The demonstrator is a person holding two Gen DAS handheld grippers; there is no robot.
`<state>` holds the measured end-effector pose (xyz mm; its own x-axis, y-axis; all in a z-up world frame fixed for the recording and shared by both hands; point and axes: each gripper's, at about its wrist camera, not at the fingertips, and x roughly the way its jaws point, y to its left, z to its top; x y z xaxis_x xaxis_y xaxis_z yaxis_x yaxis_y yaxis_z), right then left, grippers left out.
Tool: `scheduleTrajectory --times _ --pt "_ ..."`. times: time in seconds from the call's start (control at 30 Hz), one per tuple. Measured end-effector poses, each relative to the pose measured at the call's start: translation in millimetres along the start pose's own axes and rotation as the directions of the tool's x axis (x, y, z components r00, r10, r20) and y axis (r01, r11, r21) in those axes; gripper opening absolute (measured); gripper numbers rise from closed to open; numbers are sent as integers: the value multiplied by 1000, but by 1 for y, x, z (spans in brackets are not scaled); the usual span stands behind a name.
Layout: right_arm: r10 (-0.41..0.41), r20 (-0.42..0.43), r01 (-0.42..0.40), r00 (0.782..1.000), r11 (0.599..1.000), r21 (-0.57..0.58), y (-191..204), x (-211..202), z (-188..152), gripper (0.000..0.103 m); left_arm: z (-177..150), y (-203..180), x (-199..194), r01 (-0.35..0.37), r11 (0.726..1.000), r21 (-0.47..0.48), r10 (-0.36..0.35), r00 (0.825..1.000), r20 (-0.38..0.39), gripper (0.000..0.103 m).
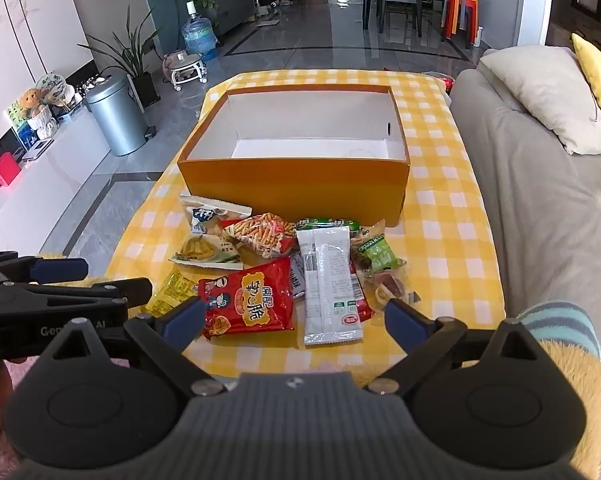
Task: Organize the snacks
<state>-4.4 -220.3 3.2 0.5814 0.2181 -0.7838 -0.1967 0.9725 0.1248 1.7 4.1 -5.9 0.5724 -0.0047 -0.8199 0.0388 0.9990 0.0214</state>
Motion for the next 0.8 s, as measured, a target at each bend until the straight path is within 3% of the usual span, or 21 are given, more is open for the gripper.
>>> scheduleTrajectory --times 0.8 --pt "-5 -5 5 1000 1000 -18 2 2 4 94 0 1 2 1 1000 -1 -1 1000 -3 85"
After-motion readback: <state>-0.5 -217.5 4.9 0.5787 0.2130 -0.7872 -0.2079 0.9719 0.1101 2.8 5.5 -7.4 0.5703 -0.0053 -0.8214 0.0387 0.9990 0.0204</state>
